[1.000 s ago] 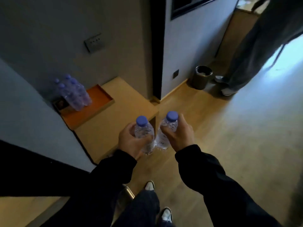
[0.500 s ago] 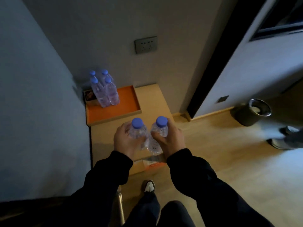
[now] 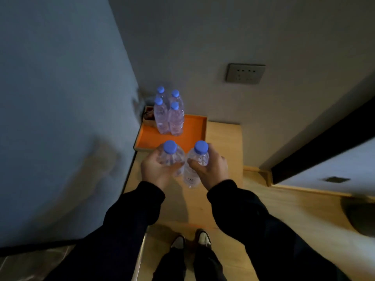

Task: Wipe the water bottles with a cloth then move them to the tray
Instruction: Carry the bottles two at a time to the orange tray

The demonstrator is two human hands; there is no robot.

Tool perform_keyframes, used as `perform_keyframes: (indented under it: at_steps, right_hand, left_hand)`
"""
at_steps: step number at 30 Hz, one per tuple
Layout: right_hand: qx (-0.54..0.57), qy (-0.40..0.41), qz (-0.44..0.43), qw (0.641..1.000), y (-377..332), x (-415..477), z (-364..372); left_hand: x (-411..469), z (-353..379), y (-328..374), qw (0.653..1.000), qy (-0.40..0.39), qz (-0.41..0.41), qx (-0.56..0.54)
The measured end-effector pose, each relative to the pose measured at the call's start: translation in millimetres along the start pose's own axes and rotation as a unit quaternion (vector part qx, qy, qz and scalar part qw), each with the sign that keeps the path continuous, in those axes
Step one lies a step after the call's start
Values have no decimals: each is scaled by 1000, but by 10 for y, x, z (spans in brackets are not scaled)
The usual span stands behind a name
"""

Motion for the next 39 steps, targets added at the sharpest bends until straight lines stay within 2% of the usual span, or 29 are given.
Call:
perform_keyframes:
  at_steps: [3, 9, 18, 24, 29, 31, 35, 39]
  right_hand:
    - [8, -20, -11, 1000, 5, 317, 205]
    - [10, -26, -5, 1000, 157, 969, 767]
    - [10, 1, 2, 1000, 498, 1728, 1266]
    - [-7, -4, 1, 1000, 551, 1909, 1401]
    - [-30, -10, 1, 999, 528, 1972, 1537]
    - [-34, -13, 13, 999, 523, 1979, 1573]
    - [-82, 29, 20, 996, 537, 1993, 1515]
    - [-114, 31, 11, 993, 547, 2011, 1515]
  left_hand:
    - [308, -17, -50, 999, 31, -2, 12]
    - [1131, 82, -198, 998, 35, 28, 46]
    - [1990, 344, -499, 994, -28, 88, 53]
    - [2239, 438, -735, 991, -91, 80, 61]
    - [2288, 427, -641, 983, -111, 131, 67]
    - [2291, 388, -619, 983, -91, 145, 65]
    - [2333, 291, -728, 992, 15, 95, 86]
    - [2363, 317, -758, 994, 11, 76, 82]
Point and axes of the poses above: each hand's wrist, its own x-axis towards the middle knuckle, its own z-axis out of the palm, y = z × x, the point moved 10 cm from there along x, towards the middle knuckle, and after that the axes turned 4 degrees about y, right-handed, at the moved point
